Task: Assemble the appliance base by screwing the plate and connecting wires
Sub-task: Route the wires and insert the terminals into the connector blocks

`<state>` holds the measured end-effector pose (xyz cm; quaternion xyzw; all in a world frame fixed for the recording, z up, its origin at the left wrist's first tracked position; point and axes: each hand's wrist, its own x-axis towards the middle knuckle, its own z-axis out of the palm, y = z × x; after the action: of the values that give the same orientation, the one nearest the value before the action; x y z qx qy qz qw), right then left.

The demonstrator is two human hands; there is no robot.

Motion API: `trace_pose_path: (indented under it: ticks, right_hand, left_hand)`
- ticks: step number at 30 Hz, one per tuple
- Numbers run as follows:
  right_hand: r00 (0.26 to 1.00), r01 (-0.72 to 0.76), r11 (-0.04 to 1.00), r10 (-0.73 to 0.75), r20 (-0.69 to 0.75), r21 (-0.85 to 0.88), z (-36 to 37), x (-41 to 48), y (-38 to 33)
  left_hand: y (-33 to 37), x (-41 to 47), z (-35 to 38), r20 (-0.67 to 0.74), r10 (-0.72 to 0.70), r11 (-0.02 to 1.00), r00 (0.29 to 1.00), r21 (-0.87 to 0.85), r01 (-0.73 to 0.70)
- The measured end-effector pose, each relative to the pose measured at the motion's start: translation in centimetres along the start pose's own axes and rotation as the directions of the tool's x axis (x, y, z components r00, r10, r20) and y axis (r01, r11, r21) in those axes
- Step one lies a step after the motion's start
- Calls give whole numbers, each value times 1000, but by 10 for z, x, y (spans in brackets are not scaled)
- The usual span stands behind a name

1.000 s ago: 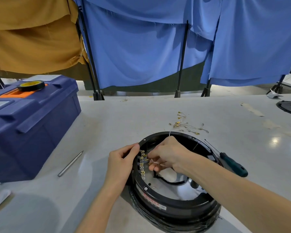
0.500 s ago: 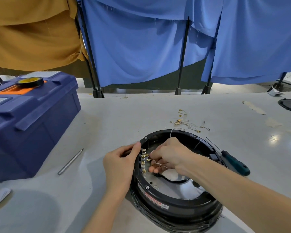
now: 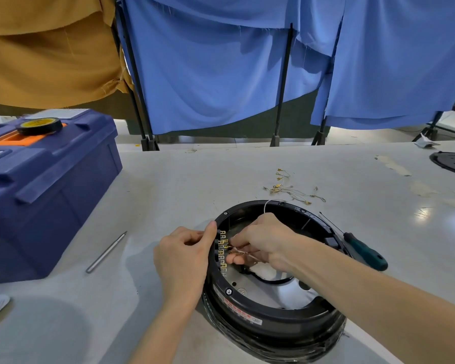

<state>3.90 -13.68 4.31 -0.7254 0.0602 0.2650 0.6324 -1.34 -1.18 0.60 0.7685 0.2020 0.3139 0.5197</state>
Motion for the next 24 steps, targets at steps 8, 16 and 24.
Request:
trace_pose_path:
  ticks: [8,16,24]
  right_hand:
    - [999,40,999,-39,20,-26,3,2,1]
    - [989,25,995,-11,146,-97,-10,-2,0]
    - [979,-19,978,61,194,-208,-18,-3,-6]
  left_hand:
    - [0,2,0,23,12,1000,1000,3,-12]
    - [0,4,-2,47,23,1000,999,5,-23]
    - [4,6,-11,74,42,989,996,137,-52]
